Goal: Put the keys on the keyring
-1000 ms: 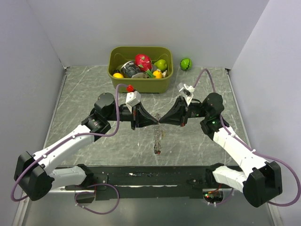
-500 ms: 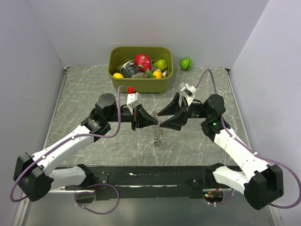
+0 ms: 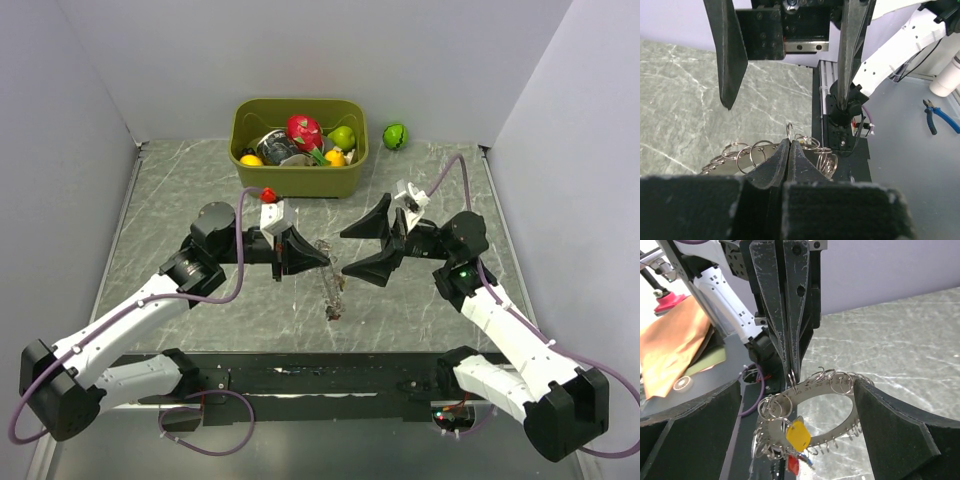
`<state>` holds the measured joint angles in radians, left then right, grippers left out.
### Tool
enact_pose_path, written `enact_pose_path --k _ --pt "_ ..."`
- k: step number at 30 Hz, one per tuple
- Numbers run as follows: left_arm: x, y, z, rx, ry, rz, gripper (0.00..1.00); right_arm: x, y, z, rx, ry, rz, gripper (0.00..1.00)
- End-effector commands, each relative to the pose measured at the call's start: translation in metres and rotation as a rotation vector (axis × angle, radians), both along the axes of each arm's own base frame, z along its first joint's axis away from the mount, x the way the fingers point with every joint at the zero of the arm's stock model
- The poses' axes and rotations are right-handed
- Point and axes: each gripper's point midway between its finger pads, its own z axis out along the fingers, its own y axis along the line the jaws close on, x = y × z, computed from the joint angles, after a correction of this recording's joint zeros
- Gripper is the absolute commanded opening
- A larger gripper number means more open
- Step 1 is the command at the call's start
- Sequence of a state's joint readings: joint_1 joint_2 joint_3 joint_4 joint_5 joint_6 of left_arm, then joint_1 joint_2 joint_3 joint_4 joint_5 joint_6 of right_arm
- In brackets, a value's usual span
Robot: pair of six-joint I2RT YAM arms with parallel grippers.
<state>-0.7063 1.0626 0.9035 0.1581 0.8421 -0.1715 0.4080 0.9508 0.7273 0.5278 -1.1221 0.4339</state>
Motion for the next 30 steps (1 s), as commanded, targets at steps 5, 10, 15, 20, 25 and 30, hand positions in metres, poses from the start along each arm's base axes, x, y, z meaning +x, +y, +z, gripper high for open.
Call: enact_pose_path --k 5,10,15,20,25,30 --pt "0.0 0.01 0.011 -0.016 -0.078 0.055 0.01 0.008 -0.001 0.004 -0.004 -0.039 -0.062 1.0" --pt "0.003 0.014 0.005 -0.007 -0.068 0.094 0.01 0.018 0.0 -0.001 -0.018 -0.023 -0.096 1.0" --pt "0.007 0.018 0.0 0.004 -0.054 0.142 0.01 0.034 0.001 -0.014 -0.05 0.031 -0.153 1.0" --pt "0.006 0.024 -0.003 -0.009 -0.058 0.173 0.01 0.044 0.001 -0.022 -0.067 0.062 -0.184 1.0" --pt "0.015 0.028 -0.004 0.004 -0.048 0.238 0.01 0.054 0.002 -0.028 -0.088 0.088 -0.221 1.0" --pt "0.024 0.033 -0.007 0.021 -0.034 0.304 0.01 0.068 0.004 -0.04 -0.115 0.137 -0.256 1.0"
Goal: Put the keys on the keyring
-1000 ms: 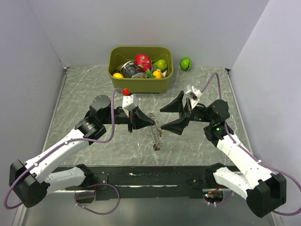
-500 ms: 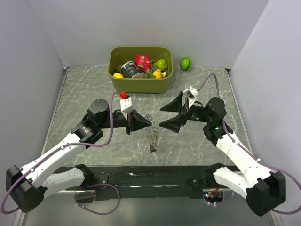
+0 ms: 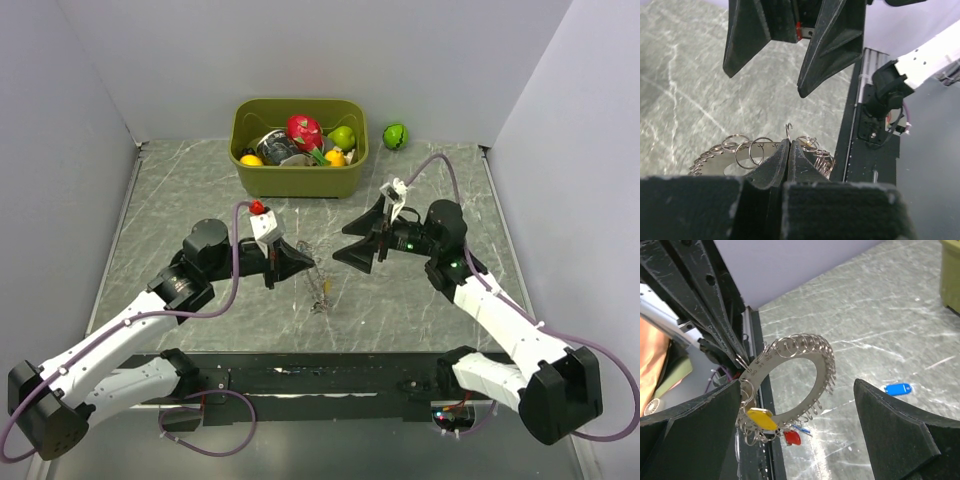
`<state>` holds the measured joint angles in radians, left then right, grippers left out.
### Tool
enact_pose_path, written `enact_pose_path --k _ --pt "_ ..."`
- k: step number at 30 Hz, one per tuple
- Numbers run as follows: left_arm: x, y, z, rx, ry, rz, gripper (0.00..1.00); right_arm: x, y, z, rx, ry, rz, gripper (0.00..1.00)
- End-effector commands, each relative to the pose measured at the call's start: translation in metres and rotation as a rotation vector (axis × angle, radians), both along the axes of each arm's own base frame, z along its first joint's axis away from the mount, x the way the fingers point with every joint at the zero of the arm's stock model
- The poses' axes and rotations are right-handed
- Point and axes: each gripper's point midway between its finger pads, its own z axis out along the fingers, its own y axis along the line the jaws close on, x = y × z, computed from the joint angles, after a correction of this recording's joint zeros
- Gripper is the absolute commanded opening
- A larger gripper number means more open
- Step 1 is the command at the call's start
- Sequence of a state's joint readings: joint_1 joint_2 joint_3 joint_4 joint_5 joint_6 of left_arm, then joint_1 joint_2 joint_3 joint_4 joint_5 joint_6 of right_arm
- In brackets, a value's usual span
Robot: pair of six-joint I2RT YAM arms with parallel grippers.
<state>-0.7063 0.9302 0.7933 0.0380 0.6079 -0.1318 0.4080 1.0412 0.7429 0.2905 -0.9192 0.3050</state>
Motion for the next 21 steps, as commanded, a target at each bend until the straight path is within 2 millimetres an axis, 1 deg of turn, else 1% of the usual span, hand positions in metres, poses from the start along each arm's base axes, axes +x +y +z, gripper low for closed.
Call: enact_pose_path --k 1,2,3,4,6,8,9,10,11,12,13,14,15,16,17,18,19,20,21 --pt "0.01 0.007 0.027 -0.047 -0.07 0.083 0.01 0.017 0.003 0.01 -0.005 -0.024 -0.047 1.0" --pt "0.009 0.01 0.031 -0.056 -0.079 0.097 0.01 0.021 0.004 0.003 -0.015 0.001 -0.053 1.0" --pt "0.014 0.014 0.031 -0.055 -0.079 0.137 0.01 0.024 0.004 0.001 -0.018 0.008 -0.061 1.0" --pt "0.014 0.016 0.032 -0.058 -0.081 0.148 0.01 0.026 0.005 -0.001 -0.02 0.018 -0.064 1.0" --pt "0.012 0.021 0.039 -0.065 -0.095 0.162 0.01 0.033 0.006 -0.011 -0.038 0.058 -0.078 1.0" --pt "0.009 0.026 0.038 -0.046 -0.088 0.166 0.01 0.04 0.007 -0.02 -0.053 0.086 -0.094 1.0" --pt "0.008 0.027 0.043 -0.048 -0.092 0.169 0.01 0.043 0.007 -0.023 -0.061 0.104 -0.108 1.0" --pt "0.005 0.029 0.04 -0.03 -0.08 0.165 0.01 0.048 0.008 -0.03 -0.073 0.128 -0.117 1.0" --pt "0.003 0.031 0.043 -0.031 -0.085 0.167 0.01 0.053 0.007 -0.035 -0.083 0.143 -0.145 1.0" --pt "0.001 0.033 0.049 -0.036 -0.091 0.168 0.01 0.059 0.008 -0.035 -0.09 0.155 -0.16 1.0" --pt "-0.001 0.036 0.049 -0.027 -0.084 0.173 0.01 0.063 0.008 -0.051 -0.126 0.213 -0.168 1.0" --pt "-0.003 0.037 0.05 -0.025 -0.082 0.171 0.01 0.067 0.009 -0.056 -0.149 0.226 -0.183 1.0" --pt "-0.005 0.039 0.056 -0.025 -0.088 0.171 0.01 0.073 0.011 -0.055 -0.161 0.233 -0.196 1.0" --pt "-0.007 0.04 0.058 -0.022 -0.094 0.167 0.01 0.075 0.011 -0.069 -0.2 0.28 -0.205 1.0" --pt "-0.008 0.042 0.055 -0.007 -0.086 0.167 0.01 0.075 0.014 -0.074 -0.221 0.287 -0.206 1.0" --pt "-0.009 0.044 0.059 -0.01 -0.09 0.171 0.01 0.083 0.015 -0.073 -0.235 0.285 -0.239 1.0" --pt "-0.01 0.046 0.06 -0.006 -0.099 0.177 0.01 0.083 0.014 -0.085 -0.274 0.32 -0.249 1.0" --pt "-0.009 0.049 0.056 0.009 -0.09 0.19 0.01 0.084 0.016 -0.091 -0.296 0.335 -0.258 1.0" --pt "-0.009 0.051 0.055 0.016 -0.09 0.197 0.01 0.087 0.021 -0.089 -0.312 0.334 -0.264 1.0"
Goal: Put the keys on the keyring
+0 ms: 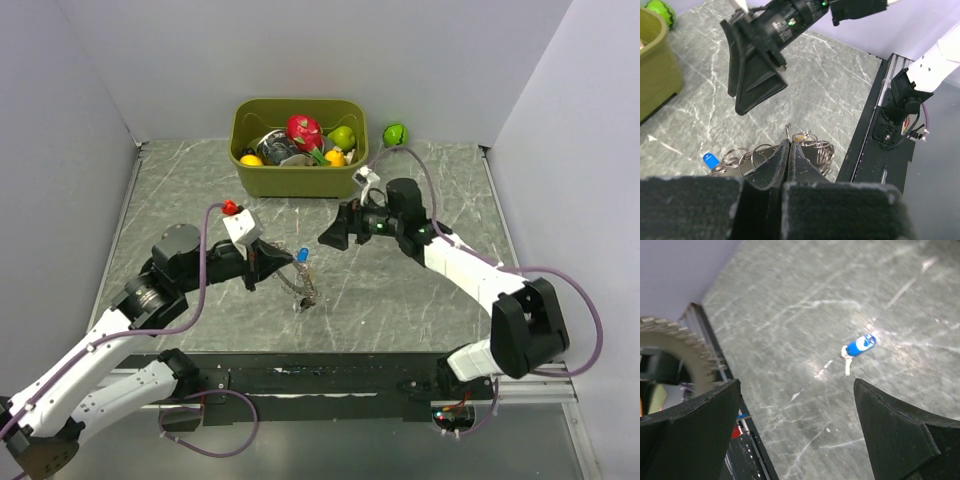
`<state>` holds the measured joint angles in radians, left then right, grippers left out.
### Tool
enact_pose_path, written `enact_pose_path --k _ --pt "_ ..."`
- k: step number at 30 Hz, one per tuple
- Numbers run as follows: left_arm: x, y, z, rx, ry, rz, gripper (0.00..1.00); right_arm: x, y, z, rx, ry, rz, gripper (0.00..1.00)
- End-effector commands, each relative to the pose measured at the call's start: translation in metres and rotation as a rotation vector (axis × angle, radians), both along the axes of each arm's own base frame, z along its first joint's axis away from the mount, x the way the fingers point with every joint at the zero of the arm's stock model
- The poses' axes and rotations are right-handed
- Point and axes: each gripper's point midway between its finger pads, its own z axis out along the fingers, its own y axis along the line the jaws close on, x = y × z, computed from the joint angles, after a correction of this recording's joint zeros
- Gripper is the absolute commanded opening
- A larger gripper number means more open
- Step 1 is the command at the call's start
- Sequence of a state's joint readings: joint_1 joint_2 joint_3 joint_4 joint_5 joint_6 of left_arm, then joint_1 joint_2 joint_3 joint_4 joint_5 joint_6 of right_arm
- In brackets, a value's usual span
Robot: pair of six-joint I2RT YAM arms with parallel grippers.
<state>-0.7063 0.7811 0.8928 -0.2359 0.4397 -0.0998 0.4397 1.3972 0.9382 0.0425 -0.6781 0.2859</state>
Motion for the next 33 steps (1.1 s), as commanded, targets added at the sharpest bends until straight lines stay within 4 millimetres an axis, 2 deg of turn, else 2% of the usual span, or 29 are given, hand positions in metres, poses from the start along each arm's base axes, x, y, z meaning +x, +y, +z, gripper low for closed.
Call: enact_pose_path --k 1,2,3,4,5,6,7,9,10,12,13,15,16,18,21,23,28,33 --pt "-0.004 0.013 0.026 -0.011 -0.073 0.036 0.01 0.017 0.006 -0.013 -0.129 0.03 -0.074 1.0" --pt "-0.003 0.016 0.025 -0.004 -0.075 0.054 0.01 0.017 0.006 -0.021 -0.158 0.06 -0.085 1.0" --pt "-0.003 0.018 0.019 0.012 -0.063 0.061 0.01 0.019 0.012 -0.019 -0.165 0.06 -0.085 1.0" --pt "-0.003 0.02 0.018 0.018 -0.067 0.067 0.01 0.024 0.013 -0.032 -0.196 0.089 -0.102 1.0" --pt "-0.002 0.022 0.016 0.028 -0.063 0.074 0.01 0.023 0.015 -0.037 -0.209 0.117 -0.107 1.0" --pt "-0.002 0.024 0.011 0.046 -0.055 0.085 0.01 0.026 0.021 -0.037 -0.211 0.121 -0.106 1.0" --pt "-0.002 0.027 0.01 0.051 -0.062 0.095 0.01 0.029 0.022 -0.053 -0.252 0.151 -0.128 1.0" --pt "0.001 0.033 0.005 0.064 -0.062 0.129 0.01 0.033 0.026 -0.06 -0.314 0.168 -0.148 1.0" --pt "0.0 0.036 0.006 0.058 -0.07 0.143 0.01 0.031 0.033 -0.074 -0.352 0.185 -0.137 0.99" --pt "0.003 0.041 0.002 0.064 -0.077 0.171 0.01 0.036 0.038 -0.077 -0.37 0.196 -0.153 0.97" --pt "0.005 0.046 0.005 0.051 -0.093 0.204 0.01 0.035 0.042 -0.086 -0.377 0.224 -0.147 0.93" --pt "0.007 0.05 0.004 0.049 -0.101 0.23 0.01 0.037 0.05 -0.087 -0.36 0.24 -0.138 0.88" --pt "0.009 0.056 0.005 0.047 -0.107 0.263 0.01 0.037 0.054 -0.095 -0.361 0.265 -0.133 0.84" --pt "0.01 0.062 0.003 0.044 -0.11 0.297 0.01 0.04 0.058 -0.097 -0.361 0.275 -0.13 0.79" --pt "0.011 0.073 0.005 0.022 -0.13 0.35 0.01 0.039 0.066 -0.113 -0.383 0.318 -0.116 0.71" --pt "0.011 0.08 0.008 0.009 -0.141 0.381 0.01 0.038 0.07 -0.115 -0.388 0.335 -0.106 0.7" --pt "0.011 0.082 0.007 0.009 -0.145 0.391 0.01 0.036 0.074 -0.133 -0.422 0.38 -0.099 0.61" --pt "0.013 0.074 -0.004 0.056 -0.122 0.353 0.01 0.034 0.077 -0.146 -0.436 0.413 -0.092 0.59"
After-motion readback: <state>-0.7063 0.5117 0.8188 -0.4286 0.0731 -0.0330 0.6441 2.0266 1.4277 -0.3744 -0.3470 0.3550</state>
